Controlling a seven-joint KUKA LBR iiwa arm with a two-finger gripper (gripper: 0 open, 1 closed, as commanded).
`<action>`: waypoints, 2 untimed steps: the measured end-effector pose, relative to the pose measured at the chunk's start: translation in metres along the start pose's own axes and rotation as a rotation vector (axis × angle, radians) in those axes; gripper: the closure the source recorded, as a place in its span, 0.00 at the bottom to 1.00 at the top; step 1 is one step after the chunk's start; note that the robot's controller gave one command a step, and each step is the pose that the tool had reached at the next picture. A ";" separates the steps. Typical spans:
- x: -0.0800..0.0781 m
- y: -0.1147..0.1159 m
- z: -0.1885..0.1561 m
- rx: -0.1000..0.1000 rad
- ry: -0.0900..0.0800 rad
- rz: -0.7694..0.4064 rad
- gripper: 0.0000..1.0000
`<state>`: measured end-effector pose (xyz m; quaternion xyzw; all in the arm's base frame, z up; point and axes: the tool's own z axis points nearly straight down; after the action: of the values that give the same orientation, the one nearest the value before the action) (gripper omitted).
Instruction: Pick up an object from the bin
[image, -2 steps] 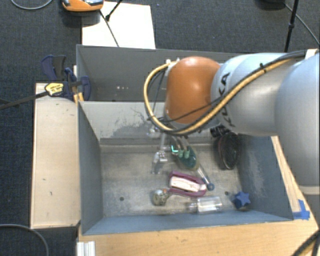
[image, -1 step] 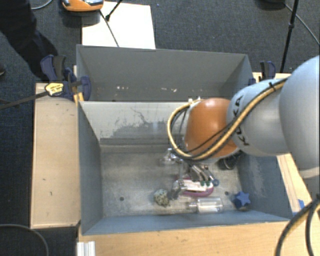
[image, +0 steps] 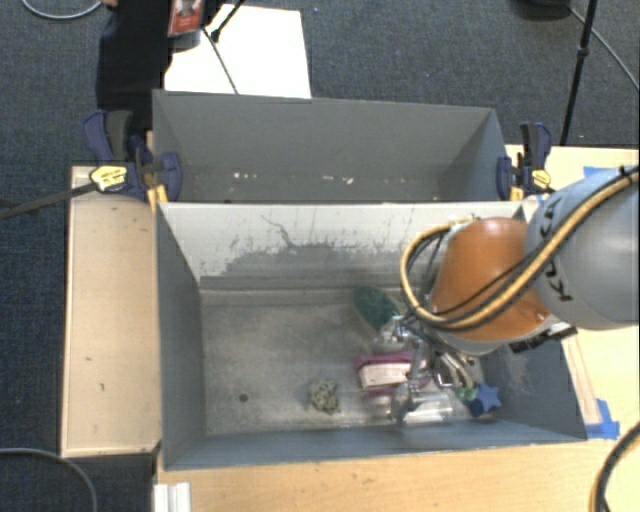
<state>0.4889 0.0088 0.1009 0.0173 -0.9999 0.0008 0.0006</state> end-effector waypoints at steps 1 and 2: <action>0.005 -0.014 -0.005 -0.002 0.001 0.099 0.00; 0.005 -0.002 0.029 -0.003 -0.010 0.298 0.00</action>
Offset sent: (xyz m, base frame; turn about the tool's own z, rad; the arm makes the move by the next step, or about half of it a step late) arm -0.0050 -0.0141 0.0050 0.0992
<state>0.4844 0.0064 0.0721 -0.1311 -0.9914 -0.0009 -0.0045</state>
